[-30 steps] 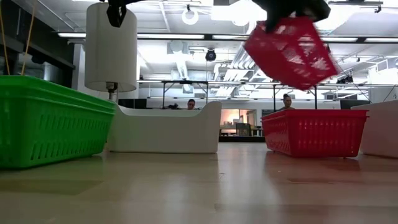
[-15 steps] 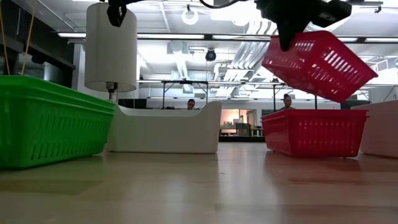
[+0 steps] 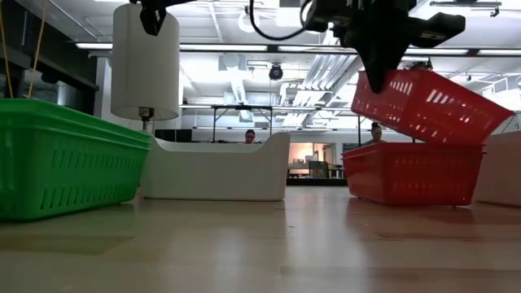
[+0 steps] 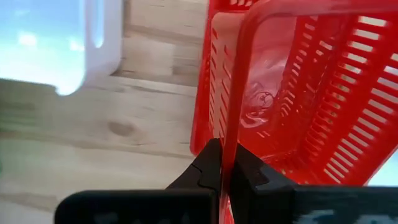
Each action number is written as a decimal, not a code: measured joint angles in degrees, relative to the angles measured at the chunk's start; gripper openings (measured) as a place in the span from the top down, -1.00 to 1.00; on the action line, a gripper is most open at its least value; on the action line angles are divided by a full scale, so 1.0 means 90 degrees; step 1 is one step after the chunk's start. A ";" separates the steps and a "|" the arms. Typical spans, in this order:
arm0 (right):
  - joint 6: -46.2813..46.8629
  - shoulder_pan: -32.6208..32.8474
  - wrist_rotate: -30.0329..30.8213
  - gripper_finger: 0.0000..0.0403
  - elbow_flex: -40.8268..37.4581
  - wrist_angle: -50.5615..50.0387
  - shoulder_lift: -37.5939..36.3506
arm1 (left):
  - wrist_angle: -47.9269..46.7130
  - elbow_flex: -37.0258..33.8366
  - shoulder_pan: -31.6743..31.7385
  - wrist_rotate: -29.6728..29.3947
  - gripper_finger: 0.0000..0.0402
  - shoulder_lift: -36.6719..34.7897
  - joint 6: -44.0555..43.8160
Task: Stack baskets by color
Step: Stack the bottom red bin on the top red bins, then stack the bottom left white bin on the top white bin
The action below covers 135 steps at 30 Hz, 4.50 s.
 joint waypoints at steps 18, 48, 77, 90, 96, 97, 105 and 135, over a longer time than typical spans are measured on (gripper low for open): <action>-0.0271 -0.0296 -0.0281 1.00 0.0000 0.0021 0.0574 | -0.0494 0.0000 0.0000 0.0001 1.00 -0.0002 0.0051; -0.2213 -0.0461 0.0126 0.19 -0.0002 -0.0152 0.0124 | -0.0511 0.0000 0.0000 -0.0022 1.00 -0.0001 0.0038; -0.6484 -0.1565 -0.0016 0.94 -0.5360 0.7292 -0.5510 | 0.0442 0.0000 0.0001 -0.0029 1.00 -0.0001 -0.0238; -0.7723 -0.1753 0.0159 0.94 -0.5617 0.8922 -0.5608 | 0.0783 0.0000 0.0001 -0.0070 1.00 -0.0001 -0.0426; -0.7540 -0.1753 0.0183 0.93 -0.5617 0.8924 -0.5608 | 0.0621 0.0000 0.0000 -0.0072 1.00 -0.0002 -0.0406; -0.7549 -0.1753 0.0202 0.92 -0.5617 0.8924 -0.5606 | 0.0572 0.0000 0.0001 -0.0072 1.00 -0.0002 -0.0406; -0.7531 -0.1751 0.0348 0.76 -0.5617 0.8927 -0.5606 | 0.0184 0.0190 0.0001 -0.0432 0.89 0.0215 -0.0712; -0.7383 -0.1749 0.0351 0.63 -0.5617 0.8660 -0.5594 | -0.2708 0.0925 -0.0011 -0.1310 0.10 0.4351 0.0612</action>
